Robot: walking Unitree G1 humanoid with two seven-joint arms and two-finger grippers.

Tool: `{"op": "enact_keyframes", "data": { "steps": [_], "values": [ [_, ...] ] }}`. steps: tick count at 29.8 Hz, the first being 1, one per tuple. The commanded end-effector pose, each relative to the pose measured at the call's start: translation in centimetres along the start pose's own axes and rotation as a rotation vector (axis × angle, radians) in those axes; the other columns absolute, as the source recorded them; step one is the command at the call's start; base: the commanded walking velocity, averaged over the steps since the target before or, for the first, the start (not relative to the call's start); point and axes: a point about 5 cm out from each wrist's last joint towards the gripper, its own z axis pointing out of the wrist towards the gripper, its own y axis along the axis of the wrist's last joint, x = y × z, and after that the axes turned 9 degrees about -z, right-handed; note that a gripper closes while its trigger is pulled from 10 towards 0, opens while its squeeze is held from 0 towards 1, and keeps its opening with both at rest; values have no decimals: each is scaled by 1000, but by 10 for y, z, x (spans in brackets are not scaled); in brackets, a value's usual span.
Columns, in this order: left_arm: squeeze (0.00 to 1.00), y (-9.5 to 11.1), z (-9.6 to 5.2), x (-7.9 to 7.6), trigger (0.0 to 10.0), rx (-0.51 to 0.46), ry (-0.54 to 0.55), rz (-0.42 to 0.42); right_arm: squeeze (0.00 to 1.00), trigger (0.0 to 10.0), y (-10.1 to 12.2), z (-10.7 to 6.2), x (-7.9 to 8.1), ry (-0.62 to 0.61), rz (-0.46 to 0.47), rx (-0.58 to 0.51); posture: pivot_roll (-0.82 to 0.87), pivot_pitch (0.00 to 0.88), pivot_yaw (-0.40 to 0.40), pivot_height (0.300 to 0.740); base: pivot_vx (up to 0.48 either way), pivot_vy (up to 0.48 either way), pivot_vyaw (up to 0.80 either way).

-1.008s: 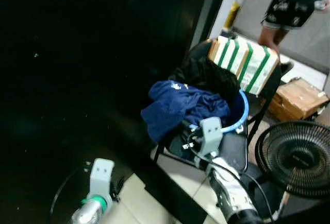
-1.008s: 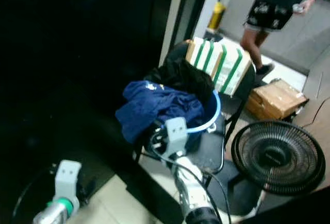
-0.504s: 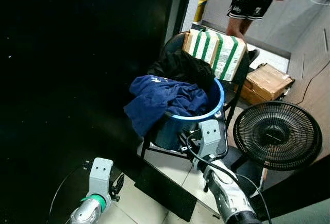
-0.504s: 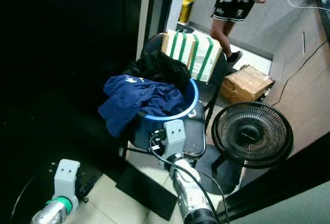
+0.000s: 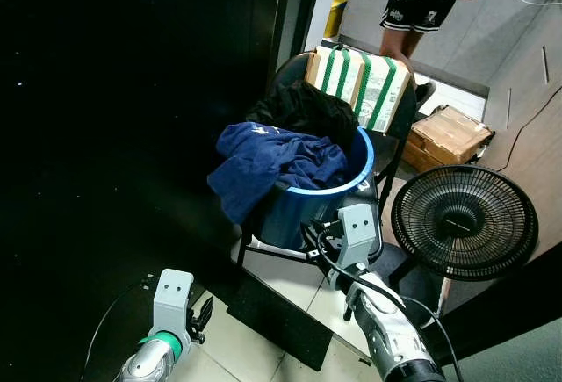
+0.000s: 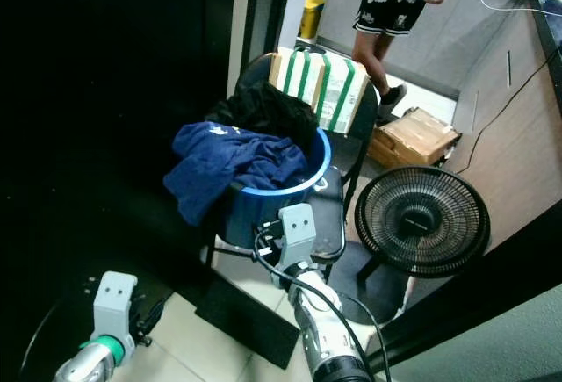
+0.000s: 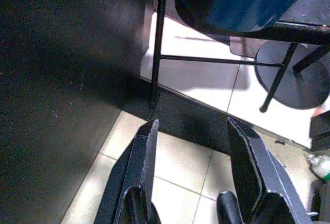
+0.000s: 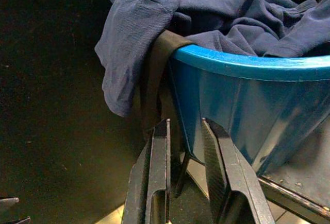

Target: Clothes washing

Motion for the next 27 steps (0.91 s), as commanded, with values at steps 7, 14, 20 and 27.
{"op": "enact_keyframes", "data": {
  "steps": [7,14,20,27],
  "values": [
    [0,-6,0,-5,10000,19,-15,-24,0,10000,-6,-5,-2,-14,0,21,63,57,-56,740,311,0,0],
    [0,-6,0,-6,10000,18,-19,-24,0,10000,-6,-6,-4,-20,0,24,62,57,-55,740,312,0,0],
    [0,-6,0,-5,10000,24,-19,-24,0,10000,-6,-6,-4,-24,2,24,62,57,-55,740,306,0,0],
    [0,-6,0,-5,10000,25,-21,-23,0,10000,-6,-6,-4,-26,3,26,60,60,-52,740,296,0,0]
  ]
}}
